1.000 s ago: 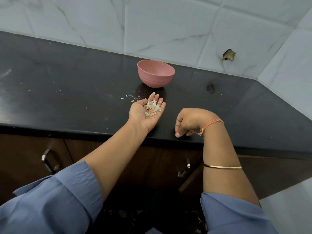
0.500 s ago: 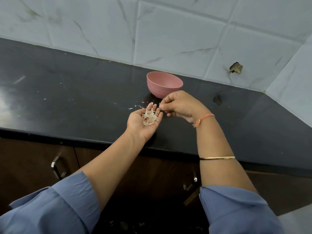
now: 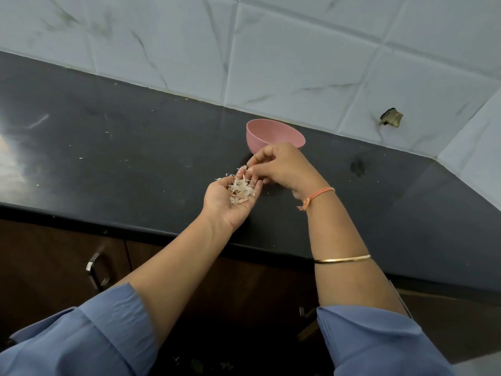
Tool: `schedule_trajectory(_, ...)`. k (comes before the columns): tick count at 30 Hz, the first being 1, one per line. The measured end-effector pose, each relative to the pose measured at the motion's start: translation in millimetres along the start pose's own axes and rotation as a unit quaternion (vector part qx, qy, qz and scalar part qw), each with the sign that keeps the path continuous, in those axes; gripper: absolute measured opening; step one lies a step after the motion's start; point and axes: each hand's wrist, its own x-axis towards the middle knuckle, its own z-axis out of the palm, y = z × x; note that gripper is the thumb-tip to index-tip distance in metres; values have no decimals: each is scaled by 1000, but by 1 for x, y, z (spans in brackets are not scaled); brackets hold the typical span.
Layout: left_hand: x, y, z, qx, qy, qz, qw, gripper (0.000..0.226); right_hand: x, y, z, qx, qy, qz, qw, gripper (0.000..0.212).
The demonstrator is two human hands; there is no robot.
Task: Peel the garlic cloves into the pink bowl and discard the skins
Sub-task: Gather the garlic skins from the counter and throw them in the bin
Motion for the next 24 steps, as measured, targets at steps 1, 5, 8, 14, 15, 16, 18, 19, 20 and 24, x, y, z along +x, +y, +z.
schedule_trajectory(1, -1, 3, 0, 0, 8, 8, 1000, 35, 2, 2, -2, 28, 27, 3, 999, 15)
schedule_trajectory(5, -5, 24, -2, -13, 32, 68, 997, 35, 18, 33, -2, 59, 203, 37, 977, 35)
schedule_trajectory(8, -5, 43, -7, -26, 31, 103, 994, 35, 23, 62, 16, -49, 172, 76, 981, 33)
schedule_trajectory(14, -10, 67, -8, -33, 28, 142, 989, 35, 42, 50, 54, -208, -18, 25, 978, 46)
schedule_trajectory(15, -11, 68, -8, -30, 27, 144, 989, 35, 46, 45, 59, -221, -32, 12, 975, 46)
schedule_trajectory(16, -12, 69, -8, -29, 27, 144, 989, 35, 48, 42, 64, -235, -47, 1, 971, 47)
schedule_trajectory(18, -13, 71, -11, -28, 27, 148, 988, 34, 50, 36, 75, -253, -80, -26, 964, 48)
schedule_trajectory(19, -14, 73, -13, -29, 28, 149, 988, 34, 50, 34, 80, -256, -92, -41, 962, 48)
schedule_trajectory(20, -14, 74, -14, -29, 30, 150, 988, 35, 49, 34, 83, -256, -97, -56, 960, 47)
schedule_trajectory(24, -14, 75, -17, -36, 36, 149, 987, 35, 39, 41, 82, -260, -86, -116, 955, 41)
